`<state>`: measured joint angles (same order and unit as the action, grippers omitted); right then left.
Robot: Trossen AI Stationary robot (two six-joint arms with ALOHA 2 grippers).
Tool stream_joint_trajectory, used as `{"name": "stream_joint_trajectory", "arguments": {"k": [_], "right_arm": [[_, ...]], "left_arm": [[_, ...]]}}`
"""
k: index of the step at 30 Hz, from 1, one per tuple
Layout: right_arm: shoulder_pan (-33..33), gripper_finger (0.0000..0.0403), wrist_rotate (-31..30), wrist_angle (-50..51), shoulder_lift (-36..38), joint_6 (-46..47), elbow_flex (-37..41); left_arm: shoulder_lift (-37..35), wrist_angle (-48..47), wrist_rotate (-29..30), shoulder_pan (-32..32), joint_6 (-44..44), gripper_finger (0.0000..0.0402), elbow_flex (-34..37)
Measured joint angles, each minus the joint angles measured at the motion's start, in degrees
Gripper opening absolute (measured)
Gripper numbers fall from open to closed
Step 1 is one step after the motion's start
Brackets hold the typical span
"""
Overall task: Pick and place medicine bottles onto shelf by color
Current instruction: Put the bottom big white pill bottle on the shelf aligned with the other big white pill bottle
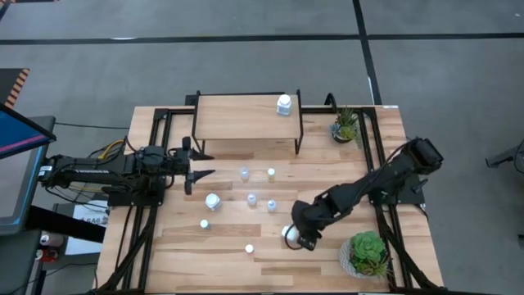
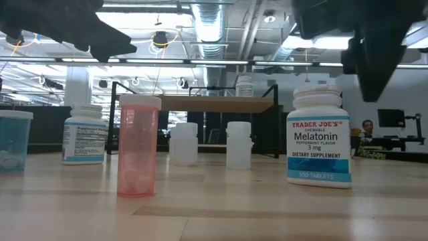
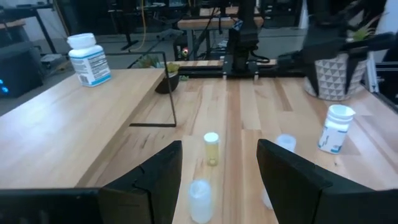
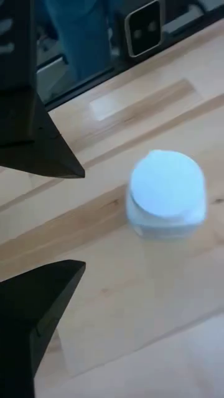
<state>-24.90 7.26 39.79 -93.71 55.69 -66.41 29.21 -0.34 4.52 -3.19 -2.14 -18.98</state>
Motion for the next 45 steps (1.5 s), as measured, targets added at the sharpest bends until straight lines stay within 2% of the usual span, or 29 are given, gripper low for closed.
{"name": "stream_joint_trajectory", "arguments": {"k": [4, 13, 26, 31, 38, 45], "right_arm": [[0.68, 0.0250, 1.41, -1.01, 0.07, 0.95, 0.00], [-1.00, 0.0250, 1.74, -11.81, 0.06, -2.20, 0.00], [-0.81, 0.0249, -5.94, -8.93, -0.33, -3.72, 0.00], [-0.50, 0.0249, -7.17, -8.24, -0.35, -5.18, 0.02], [0.02, 0.0249, -7.58, -7.06, -0.35, -7.55, 0.02], [1.83, 0.0249, -5.84, -12.12, -0.17, -4.51, 0.02]], "left_arm": [[0.00, -0.02, -1.32, 0.01, 2.04, 0.0197, 0.00], [0.02, -0.16, -1.75, 0.01, 2.15, 0.0197, 0.00], [0.01, -0.18, -1.75, 0.01, 1.94, 0.0197, 0.00], [0.00, -0.22, -1.75, 0.01, 1.93, 0.0196, 0.00], [0.01, -0.22, -1.69, 0.00, 1.91, 0.0197, 0.00], [0.01, -0.22, -1.65, 0.00, 1.91, 0.0197, 0.00]]}}
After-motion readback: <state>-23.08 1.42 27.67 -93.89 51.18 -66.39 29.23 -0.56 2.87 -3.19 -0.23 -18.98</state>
